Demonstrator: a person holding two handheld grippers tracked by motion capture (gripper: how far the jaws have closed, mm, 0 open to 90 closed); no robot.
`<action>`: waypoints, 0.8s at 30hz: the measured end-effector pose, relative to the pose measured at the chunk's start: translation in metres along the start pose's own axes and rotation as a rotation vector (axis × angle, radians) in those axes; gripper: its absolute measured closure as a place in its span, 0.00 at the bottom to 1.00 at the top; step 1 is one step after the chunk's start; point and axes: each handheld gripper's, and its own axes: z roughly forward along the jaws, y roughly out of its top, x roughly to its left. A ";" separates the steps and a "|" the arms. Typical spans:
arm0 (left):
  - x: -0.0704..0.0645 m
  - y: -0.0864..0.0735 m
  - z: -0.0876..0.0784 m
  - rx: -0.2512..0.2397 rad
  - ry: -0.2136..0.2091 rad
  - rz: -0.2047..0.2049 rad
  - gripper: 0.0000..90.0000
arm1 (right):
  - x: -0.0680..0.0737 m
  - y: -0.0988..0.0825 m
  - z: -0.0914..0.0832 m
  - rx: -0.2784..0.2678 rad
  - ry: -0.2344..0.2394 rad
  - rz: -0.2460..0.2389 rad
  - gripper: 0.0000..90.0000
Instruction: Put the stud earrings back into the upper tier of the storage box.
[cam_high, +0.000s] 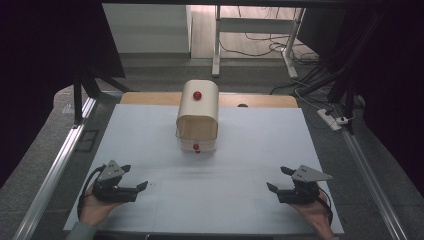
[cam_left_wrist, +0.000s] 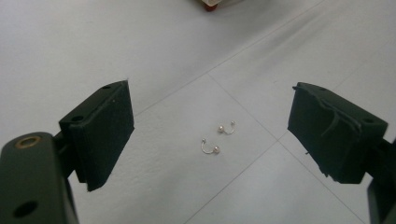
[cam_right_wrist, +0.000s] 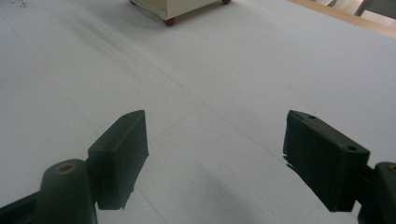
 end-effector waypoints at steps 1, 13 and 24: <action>0.001 0.001 0.000 0.002 0.001 -0.006 0.16 | 0.001 0.000 0.000 0.005 0.001 -0.001 0.24; 0.007 0.022 0.006 0.101 -0.006 0.015 0.18 | 0.002 -0.003 0.002 0.020 0.019 -0.008 0.24; 0.011 0.033 0.031 0.236 -0.063 0.055 0.25 | 0.003 -0.007 0.002 0.046 0.023 0.001 0.24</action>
